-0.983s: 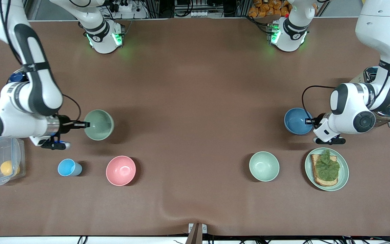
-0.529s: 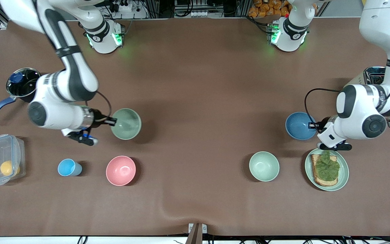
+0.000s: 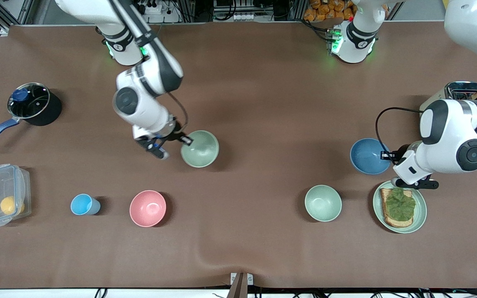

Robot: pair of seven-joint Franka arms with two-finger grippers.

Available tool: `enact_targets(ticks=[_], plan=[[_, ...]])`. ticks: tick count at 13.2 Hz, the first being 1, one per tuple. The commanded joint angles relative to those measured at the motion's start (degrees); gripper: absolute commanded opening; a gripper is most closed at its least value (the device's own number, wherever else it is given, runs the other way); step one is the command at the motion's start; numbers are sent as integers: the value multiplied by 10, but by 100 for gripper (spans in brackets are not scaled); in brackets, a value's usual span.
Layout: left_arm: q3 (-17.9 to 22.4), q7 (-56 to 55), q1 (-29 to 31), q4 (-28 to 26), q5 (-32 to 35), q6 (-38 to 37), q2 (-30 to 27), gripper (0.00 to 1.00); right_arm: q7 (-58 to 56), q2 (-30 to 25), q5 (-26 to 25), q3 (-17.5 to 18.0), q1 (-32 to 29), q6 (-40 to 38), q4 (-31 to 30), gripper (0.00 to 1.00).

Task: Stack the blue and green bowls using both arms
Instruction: 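Slide the green bowl toward the table middle with the right gripper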

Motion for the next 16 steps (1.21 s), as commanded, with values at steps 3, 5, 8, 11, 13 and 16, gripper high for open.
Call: enact_targets(ticks=[3,5,8,11,13,16], plan=[[-7,6,4,17,-16,-24,-19,0,118,42,11,-7,84,125,-11,0],[-7,6,3,22,-28,-30,-22,0,144,62,10,-8,111,158,-11,0],[-16,-4,3,35,-43,-41,-23,0,168,77,9,-9,130,174,-8,0],[-22,-7,1,39,-45,-42,-27,0,192,92,6,-12,155,181,-3,0],[-42,-19,3,40,-45,-42,-27,0,218,104,4,-16,176,184,9,0],[-70,-76,-1,40,-44,-42,-25,0,232,116,2,-71,241,183,18,0]])
